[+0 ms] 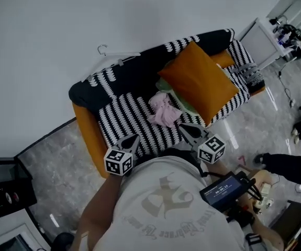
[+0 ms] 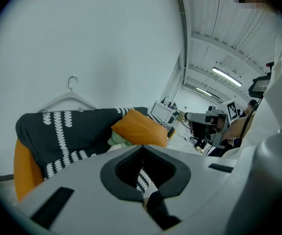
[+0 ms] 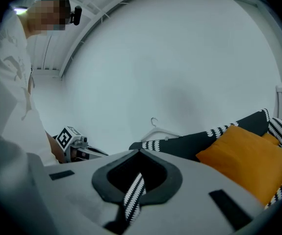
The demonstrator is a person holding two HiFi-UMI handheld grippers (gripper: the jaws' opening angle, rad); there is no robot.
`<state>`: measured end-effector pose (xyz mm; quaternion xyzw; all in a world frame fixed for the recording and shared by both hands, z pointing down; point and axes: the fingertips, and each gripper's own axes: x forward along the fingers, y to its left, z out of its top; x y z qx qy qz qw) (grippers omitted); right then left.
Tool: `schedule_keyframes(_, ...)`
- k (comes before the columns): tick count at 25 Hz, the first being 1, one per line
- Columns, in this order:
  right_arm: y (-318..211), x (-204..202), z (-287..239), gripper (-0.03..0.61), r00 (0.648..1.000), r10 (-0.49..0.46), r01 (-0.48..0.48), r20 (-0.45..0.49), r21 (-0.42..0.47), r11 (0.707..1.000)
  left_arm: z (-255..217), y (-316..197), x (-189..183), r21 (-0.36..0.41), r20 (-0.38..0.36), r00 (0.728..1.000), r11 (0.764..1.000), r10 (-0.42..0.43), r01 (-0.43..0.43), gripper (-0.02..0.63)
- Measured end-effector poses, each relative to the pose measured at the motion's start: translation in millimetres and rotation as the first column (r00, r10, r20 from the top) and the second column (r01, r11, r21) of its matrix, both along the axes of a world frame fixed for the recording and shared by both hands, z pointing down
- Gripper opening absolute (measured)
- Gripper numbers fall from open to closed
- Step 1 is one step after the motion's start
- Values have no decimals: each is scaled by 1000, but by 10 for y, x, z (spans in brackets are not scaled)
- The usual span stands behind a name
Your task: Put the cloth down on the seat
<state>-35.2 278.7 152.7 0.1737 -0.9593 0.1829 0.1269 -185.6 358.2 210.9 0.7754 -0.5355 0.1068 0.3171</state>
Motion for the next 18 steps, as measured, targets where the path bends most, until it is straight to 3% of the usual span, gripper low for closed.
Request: schedule_keyframes(18,142,-49,20,15,1000,22,-22,-11,3,1000,17,124,-79,-1,9,1000,1000,7,-7,12)
